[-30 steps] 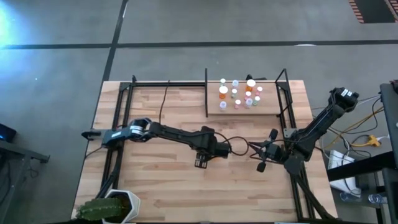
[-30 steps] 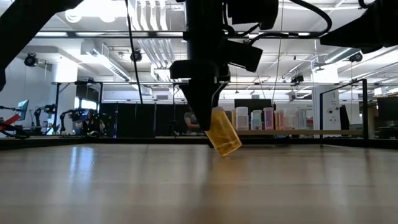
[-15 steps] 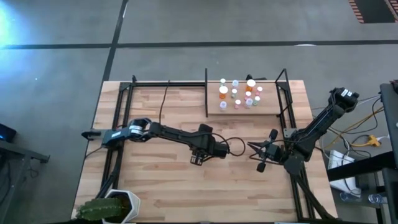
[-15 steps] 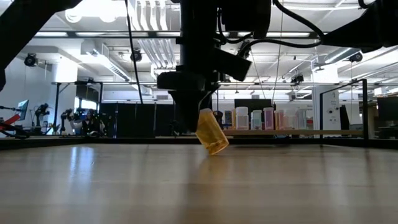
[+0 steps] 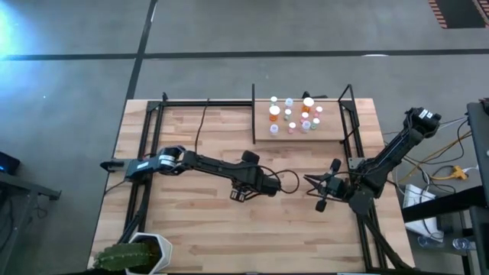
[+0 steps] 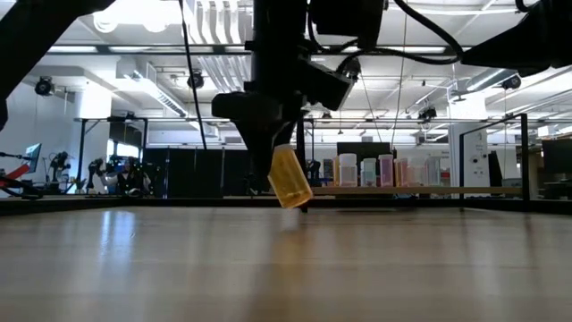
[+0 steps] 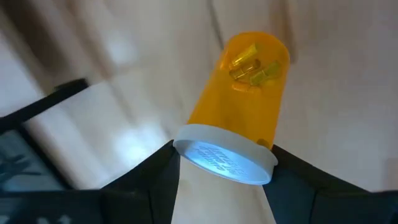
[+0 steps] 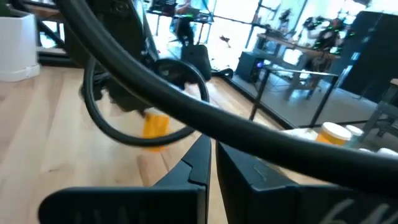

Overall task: Pick and place medicine bottles onto shelf by color
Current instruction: Put the orange pill bottle on the shelf

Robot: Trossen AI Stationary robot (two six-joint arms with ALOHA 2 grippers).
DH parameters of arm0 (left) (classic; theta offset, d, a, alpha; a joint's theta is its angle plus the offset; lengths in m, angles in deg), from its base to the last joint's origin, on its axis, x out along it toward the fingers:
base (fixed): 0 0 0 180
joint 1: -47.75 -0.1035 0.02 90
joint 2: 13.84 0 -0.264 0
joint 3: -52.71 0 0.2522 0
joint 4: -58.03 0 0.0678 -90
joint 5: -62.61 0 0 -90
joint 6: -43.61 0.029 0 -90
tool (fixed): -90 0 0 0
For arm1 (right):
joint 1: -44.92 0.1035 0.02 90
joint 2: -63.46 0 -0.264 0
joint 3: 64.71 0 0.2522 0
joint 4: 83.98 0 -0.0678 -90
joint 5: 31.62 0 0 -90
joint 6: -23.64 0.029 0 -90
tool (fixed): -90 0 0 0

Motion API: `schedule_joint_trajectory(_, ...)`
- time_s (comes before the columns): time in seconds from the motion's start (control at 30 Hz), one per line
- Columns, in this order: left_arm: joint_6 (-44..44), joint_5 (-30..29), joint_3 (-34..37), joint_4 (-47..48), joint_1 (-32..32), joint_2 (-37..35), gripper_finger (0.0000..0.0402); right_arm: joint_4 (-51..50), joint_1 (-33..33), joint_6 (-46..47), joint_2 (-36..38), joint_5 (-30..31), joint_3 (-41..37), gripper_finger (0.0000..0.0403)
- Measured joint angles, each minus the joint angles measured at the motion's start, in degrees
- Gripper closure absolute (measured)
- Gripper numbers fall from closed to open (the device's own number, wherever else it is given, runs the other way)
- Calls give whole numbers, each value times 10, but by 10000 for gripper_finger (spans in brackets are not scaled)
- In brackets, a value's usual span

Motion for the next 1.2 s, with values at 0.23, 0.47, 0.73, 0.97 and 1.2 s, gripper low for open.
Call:
schedule_joint_trajectory(0.23,3,-69,-9,40,30,0,224,1,2,45,-18,-84,-8,387)
schedule_joint_trajectory(0.47,47,-90,14,32,71,0,224,66,11,155,-121,-85,-49,387)
schedule_joint_trajectory(0.73,88,-112,53,27,89,0,224,168,11,115,-242,-84,-16,387)
schedule_joint_trajectory(0.97,88,-111,67,27,89,0,221,165,11,61,-279,-85,36,387)
schedule_joint_trajectory(1.2,87,-111,80,20,90,0,198,163,11,56,-284,-85,47,387)
